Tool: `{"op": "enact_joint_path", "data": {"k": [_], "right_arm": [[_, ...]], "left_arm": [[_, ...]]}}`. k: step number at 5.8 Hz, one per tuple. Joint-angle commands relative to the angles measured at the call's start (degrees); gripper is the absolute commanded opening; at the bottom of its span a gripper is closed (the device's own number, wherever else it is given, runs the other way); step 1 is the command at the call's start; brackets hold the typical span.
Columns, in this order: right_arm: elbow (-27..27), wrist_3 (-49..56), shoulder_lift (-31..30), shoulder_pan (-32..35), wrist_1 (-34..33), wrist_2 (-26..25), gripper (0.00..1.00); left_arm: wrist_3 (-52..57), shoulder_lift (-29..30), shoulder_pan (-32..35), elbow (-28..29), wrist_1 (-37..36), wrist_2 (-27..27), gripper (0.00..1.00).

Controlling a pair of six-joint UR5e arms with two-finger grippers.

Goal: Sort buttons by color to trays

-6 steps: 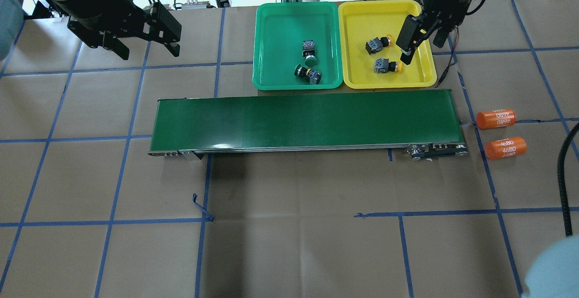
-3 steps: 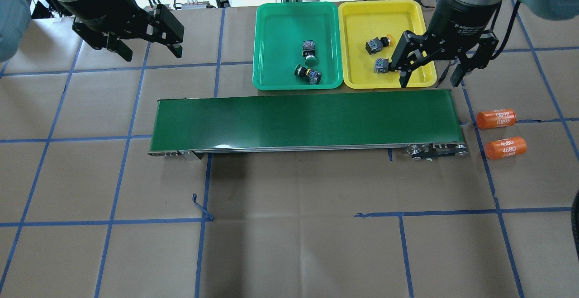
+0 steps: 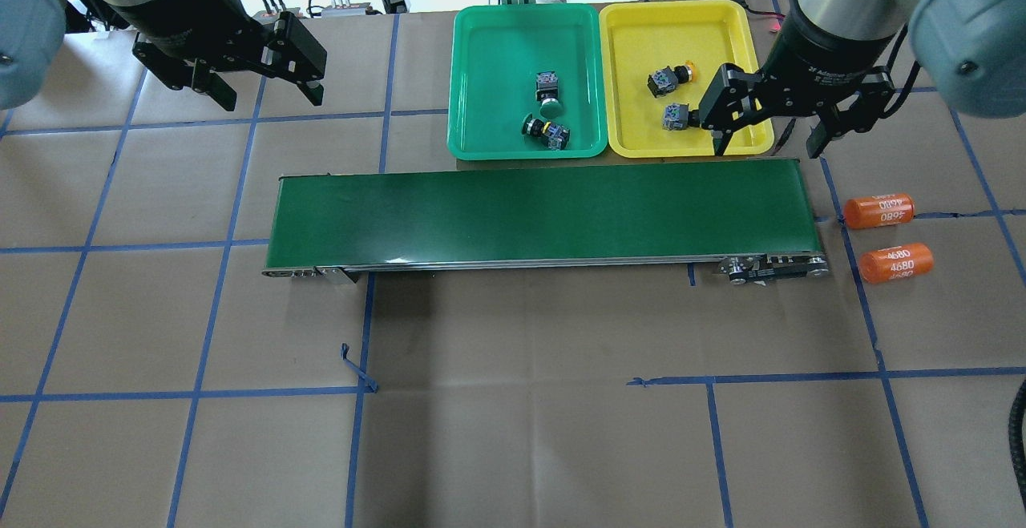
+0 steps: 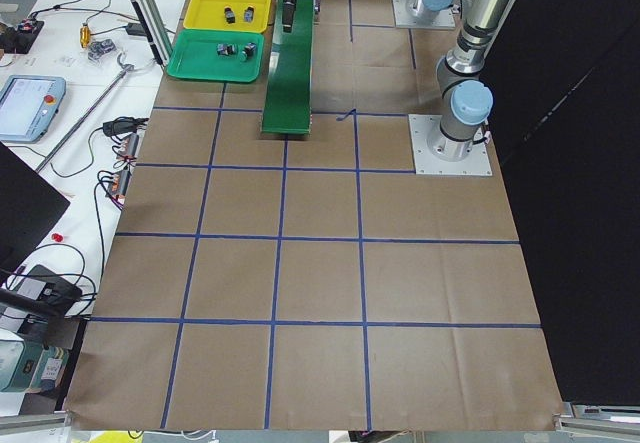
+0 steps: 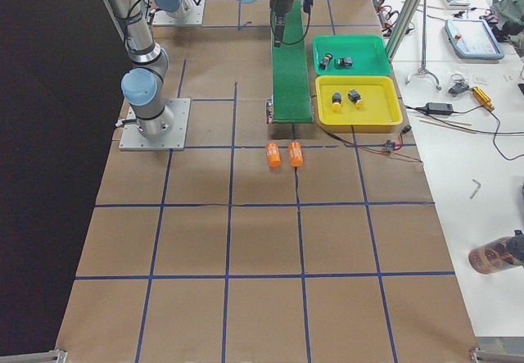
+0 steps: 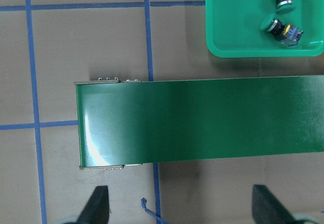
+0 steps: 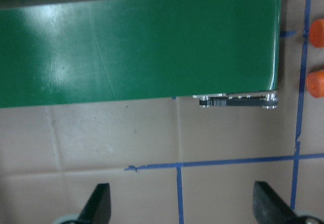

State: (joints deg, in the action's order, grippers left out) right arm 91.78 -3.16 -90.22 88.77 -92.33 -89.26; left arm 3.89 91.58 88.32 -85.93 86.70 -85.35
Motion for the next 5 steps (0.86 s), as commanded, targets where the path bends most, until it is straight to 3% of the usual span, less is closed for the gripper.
{"op": "enact_joint_path", "data": {"k": [1, 2, 5], "right_arm": [[-3.08, -1.48, 2.40, 0.00, -1.11, -0.30, 1.00], [-5.19, -3.50, 3.55, 0.00, 1.69, -0.13, 1.00], [-5.12, -3.52, 3.74, 0.00, 1.98, 0.22, 1.00]], "left_arm": [[-0.03, 1.05, 0.01, -0.03, -0.03, 0.10, 0.98], [-0.20, 0.79, 0.10, 0.06, -0.04, 0.19, 0.98], [-0.82, 1.93, 0.01, 0.50, -0.04, -0.34, 0.98]]}}
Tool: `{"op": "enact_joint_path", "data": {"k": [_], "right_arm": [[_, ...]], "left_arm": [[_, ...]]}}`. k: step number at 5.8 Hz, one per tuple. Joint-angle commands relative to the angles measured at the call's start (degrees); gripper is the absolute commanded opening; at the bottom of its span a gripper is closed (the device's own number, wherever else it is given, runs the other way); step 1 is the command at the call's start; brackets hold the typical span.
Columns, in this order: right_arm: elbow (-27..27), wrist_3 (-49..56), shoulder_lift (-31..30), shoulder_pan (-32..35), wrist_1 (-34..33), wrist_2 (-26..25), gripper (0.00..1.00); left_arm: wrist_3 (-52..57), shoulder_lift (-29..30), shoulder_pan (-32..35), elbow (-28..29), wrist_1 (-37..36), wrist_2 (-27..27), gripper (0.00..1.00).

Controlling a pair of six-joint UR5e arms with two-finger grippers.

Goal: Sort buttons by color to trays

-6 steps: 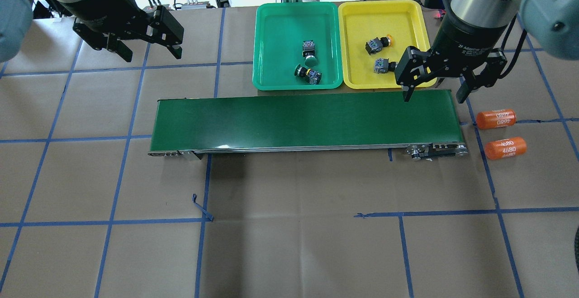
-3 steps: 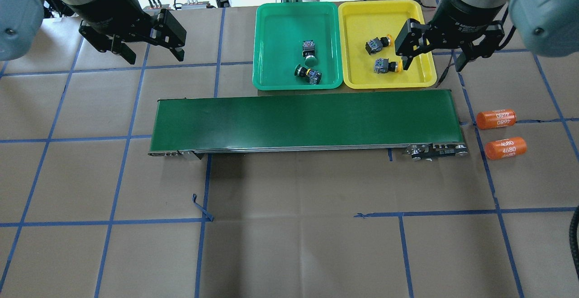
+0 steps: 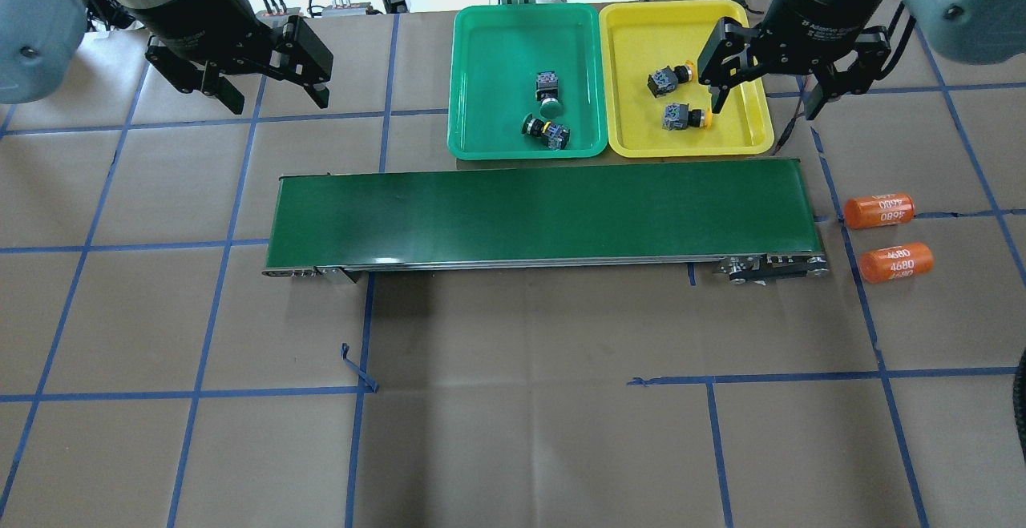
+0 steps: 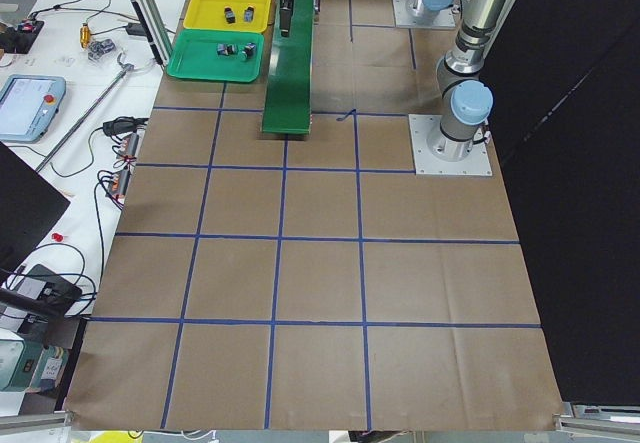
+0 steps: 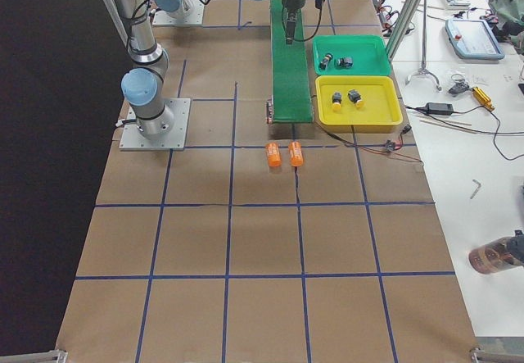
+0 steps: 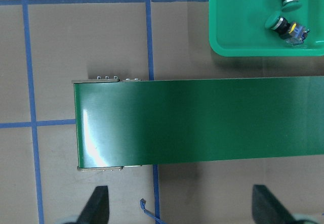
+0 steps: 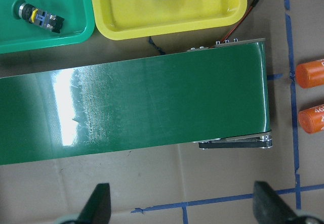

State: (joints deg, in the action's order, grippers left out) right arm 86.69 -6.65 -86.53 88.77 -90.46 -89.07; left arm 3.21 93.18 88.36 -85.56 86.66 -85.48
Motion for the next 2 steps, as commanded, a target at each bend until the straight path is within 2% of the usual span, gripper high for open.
{"op": "enact_joint_path", "data": {"k": [1, 2], "right_arm": [[-0.03, -0.03, 0.04, 0.00, 0.11, 0.04, 1.00], [0.06, -0.03, 0.04, 0.00, 0.11, 0.04, 1.00]], "left_arm": [[-0.14, -0.63, -0.20, 0.05, 0.26, -0.48, 0.98], [-0.14, -0.63, 0.06, -0.48, 1.05, -0.57, 0.98]]}}
